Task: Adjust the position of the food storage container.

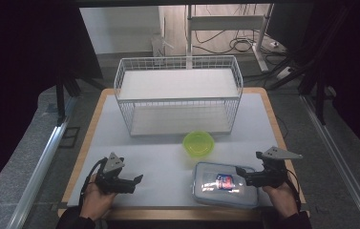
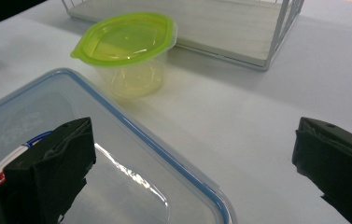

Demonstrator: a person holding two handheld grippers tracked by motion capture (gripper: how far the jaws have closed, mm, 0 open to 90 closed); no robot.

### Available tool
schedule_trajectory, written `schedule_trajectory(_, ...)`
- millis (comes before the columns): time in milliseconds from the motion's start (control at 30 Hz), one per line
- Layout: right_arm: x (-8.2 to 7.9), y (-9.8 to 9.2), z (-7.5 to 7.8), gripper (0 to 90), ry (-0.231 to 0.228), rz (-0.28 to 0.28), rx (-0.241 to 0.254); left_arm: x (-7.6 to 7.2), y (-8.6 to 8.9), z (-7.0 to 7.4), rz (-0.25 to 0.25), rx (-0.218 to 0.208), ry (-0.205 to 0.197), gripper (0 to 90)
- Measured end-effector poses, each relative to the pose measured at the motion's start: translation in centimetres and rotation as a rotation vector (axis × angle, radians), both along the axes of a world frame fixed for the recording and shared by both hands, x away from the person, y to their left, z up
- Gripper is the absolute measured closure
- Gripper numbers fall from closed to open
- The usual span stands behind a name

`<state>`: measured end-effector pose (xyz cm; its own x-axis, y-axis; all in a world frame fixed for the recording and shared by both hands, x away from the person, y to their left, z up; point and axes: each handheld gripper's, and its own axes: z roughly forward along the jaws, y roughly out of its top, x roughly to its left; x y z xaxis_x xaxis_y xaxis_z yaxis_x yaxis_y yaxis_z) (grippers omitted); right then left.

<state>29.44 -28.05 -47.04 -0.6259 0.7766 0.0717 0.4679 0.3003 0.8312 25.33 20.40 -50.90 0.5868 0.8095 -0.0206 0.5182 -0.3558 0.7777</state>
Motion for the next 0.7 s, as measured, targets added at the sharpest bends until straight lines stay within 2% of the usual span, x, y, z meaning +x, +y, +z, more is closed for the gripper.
schedule_trajectory(33,0.0,0.0,0.0,0.0,0.003,-0.002,-0.003,0.0,0.0,0.0,0.0,0.0,0.0,6.3)
schedule_trajectory(67,0.0,0.1,-0.1,0.0,0.006,-0.004,-0.004,-0.1,-0.3,0.0,-0.001,0.027,0.012,6.1)
schedule_trajectory(100,0.0,0.1,-0.1,0.0,0.006,-0.004,-0.004,-0.1,-0.3,0.0,-0.001,0.027,0.012,5.2)
schedule_trajectory(133,0.1,0.1,-0.1,0.0,0.006,-0.007,-0.004,-0.1,-0.5,0.0,-0.006,0.046,0.024,5.2)
schedule_trajectory(300,0.1,0.0,-0.3,0.0,0.016,-0.031,-0.018,-0.2,-1.1,-0.2,-0.021,0.061,0.038,2.7)
schedule_trajectory(433,0.2,0.1,-0.5,0.0,0.025,-0.037,-0.026,-0.1,-1.2,-0.3,-0.03,0.047,0.044,1.9)
schedule_trajectory(467,0.2,0.1,-0.5,0.0,0.027,-0.036,-0.028,-0.1,-1.1,-0.2,-0.047,0.015,0.042,1.0)
schedule_trajectory(533,0.2,0.1,-0.5,0.0,0.03,-0.034,-0.028,-0.1,-1.0,-0.2,-0.053,0.0,0.043,1.0)
schedule_trajectory(633,0.2,0.1,-0.4,0.0,0.033,-0.031,-0.027,-0.3,-0.9,0.0,-0.056,-0.023,0.018,1.9)
schedule_trajectory(700,0.2,0.1,-0.4,0.0,0.033,-0.031,-0.029,-0.3,-1.0,0.1,-0.059,-0.024,0.008,2.4)
